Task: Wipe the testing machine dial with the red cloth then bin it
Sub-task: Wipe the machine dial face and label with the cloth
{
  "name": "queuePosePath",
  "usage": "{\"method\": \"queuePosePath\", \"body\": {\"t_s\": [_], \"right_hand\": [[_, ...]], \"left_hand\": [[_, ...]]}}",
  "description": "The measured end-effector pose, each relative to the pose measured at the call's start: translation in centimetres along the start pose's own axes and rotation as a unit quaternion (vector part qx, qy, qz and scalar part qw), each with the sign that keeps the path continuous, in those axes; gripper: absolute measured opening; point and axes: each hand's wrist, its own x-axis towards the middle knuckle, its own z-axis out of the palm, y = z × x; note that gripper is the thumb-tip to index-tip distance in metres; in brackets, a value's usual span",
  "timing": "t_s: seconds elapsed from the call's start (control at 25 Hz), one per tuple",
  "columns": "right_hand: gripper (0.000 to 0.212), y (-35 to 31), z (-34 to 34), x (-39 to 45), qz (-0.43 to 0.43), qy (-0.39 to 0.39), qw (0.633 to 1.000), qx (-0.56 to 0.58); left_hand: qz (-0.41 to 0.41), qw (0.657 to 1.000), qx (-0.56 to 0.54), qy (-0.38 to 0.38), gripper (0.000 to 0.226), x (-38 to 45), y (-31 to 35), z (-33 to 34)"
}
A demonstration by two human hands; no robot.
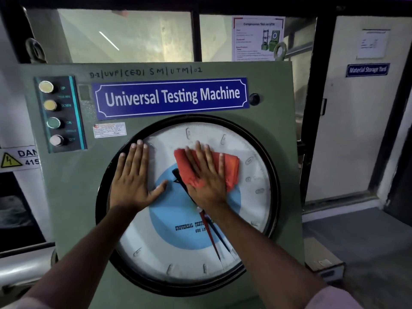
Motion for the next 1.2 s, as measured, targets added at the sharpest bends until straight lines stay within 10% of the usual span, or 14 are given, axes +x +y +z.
{"method": "queuePosePath", "body": {"t_s": [0.32, 0.64, 0.8, 1.0, 1.2], "right_hand": [[0.082, 3.9, -2.1, 3.1, 0.284, 0.033, 0.957, 0.039], [0.082, -0.3, -0.7, -1.4, -0.023, -0.046, 0.999, 0.001], [0.085, 4.7, -2.5, -4.7, 0.056, -0.087, 0.994, -0.022], [0.081, 5.4, -5.4, 6.4, 0.285, 0.036, 0.954, 0.092], [0.074, 4.9, -5.4, 12.5, 0.3, -0.049, 0.947, 0.108]], "left_hand": [[0.004, 1.0, -0.014, -0.002, 0.11, 0.0, -0.2, 0.1], [0.007, 1.0, -0.018, 0.012, 0.109, 0.1, -0.1, 0.0], [0.002, 1.0, -0.018, 0.017, 0.11, 0.0, -0.2, 0.1], [-0.027, 0.999, -0.029, 0.014, 0.109, -0.4, 0.0, 0.3], [-0.08, 0.995, -0.045, 0.027, 0.113, -1.2, 0.3, 0.8]]}}
